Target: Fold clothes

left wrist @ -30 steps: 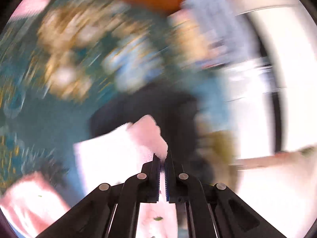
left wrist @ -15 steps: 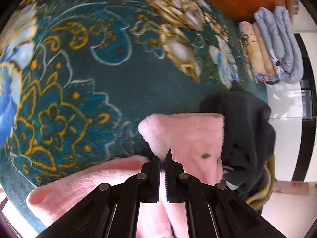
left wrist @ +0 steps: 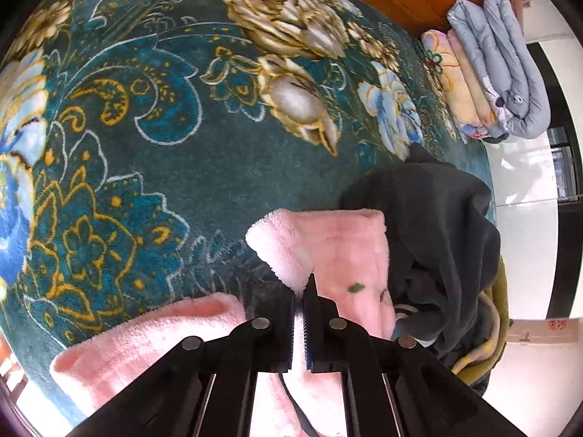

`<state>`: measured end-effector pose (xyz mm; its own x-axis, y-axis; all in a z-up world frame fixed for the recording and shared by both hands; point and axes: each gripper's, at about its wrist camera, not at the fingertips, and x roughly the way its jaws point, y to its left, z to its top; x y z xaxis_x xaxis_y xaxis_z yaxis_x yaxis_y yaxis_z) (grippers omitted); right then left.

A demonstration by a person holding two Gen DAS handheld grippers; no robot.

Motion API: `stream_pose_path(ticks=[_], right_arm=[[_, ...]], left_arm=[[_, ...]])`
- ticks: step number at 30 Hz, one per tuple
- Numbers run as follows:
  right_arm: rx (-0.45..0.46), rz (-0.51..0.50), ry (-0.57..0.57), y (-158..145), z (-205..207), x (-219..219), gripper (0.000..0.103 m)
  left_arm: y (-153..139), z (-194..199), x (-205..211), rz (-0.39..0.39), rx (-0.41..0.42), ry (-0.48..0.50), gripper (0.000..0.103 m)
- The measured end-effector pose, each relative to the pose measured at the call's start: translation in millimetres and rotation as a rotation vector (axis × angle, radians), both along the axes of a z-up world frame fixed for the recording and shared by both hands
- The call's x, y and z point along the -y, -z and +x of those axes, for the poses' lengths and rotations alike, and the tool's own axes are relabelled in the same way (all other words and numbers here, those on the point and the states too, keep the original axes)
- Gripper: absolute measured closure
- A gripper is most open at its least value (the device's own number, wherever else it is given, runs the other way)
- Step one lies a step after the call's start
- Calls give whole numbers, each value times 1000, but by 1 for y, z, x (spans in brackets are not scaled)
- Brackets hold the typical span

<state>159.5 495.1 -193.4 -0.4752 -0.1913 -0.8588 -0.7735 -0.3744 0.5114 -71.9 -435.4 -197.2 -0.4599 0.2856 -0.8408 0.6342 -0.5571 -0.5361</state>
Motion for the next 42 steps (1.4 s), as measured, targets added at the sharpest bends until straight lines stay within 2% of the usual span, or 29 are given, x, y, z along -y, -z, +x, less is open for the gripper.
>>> stream_pose_path(ticks=[2, 3, 4, 6, 8, 10, 11, 12, 14, 16, 18, 21, 24, 29, 30, 31, 32, 33, 35, 38, 42], right_arm=[[-12, -2, -32, 0, -4, 6, 70], [-24, 0, -44, -1, -6, 9, 88], [-37, 3, -55, -2, -8, 12, 92], [-60, 26, -82, -9, -13, 16, 93], [-134, 82, -101, -34, -19, 17, 94], [-317, 137, -76, -73, -13, 11, 94], [-403, 176, -63, -94, -9, 8, 94], [-442, 217, -65, -109, -9, 6, 94], [-473, 292, -85, -132, -14, 1, 94], [-454, 309, -80, -130, -24, -3, 94], [-378, 282, -56, -104, -39, -8, 94], [-235, 225, -45, -61, -61, -3, 94], [-191, 212, -53, -45, -67, 6, 93], [-156, 238, -73, -50, -70, 12, 89], [-151, 244, -74, -53, -69, 12, 81], [-150, 250, -70, -57, -65, 13, 69], [-154, 254, -62, -62, -59, 13, 64], [-160, 256, -50, -67, -54, 12, 57], [-168, 261, -23, -75, -44, 10, 55], [-174, 272, 10, -89, -23, 13, 52], [-134, 285, 40, -98, 10, 25, 50]], left_arm=[[-4, 0, -3, -10, -3, 11, 99], [-6, 0, -4, -15, -5, 16, 99], [-9, -2, -7, -24, -10, 24, 99], [-21, -6, -13, -57, -36, 47, 99], [-49, -8, -18, -63, -161, 83, 100], [-86, -3, -20, -47, -345, 108, 100], [-102, 0, -20, -53, -411, 123, 100], [-117, 1, -20, -65, -466, 139, 100], [-135, -2, -18, -116, -500, 160, 100], [-128, -9, -14, -128, -463, 152, 99], [-103, -20, -8, -121, -371, 123, 99], [-48, -32, -5, -109, -167, 80, 99], [-20, -31, -12, -85, -93, 62, 99], [-11, -20, -15, -56, -67, 52, 96], [-13, -16, -14, -48, -67, 46, 95], [-16, -10, -14, -40, -70, 40, 93], [-19, -5, -13, -33, -72, 34, 88], [-22, 0, -13, -25, -75, 28, 78], [-31, 14, -14, -9, -100, 37, 66], [-45, 37, -15, -22, -156, 57, 55], [-52, 76, -14, -59, -192, 41, 52]])
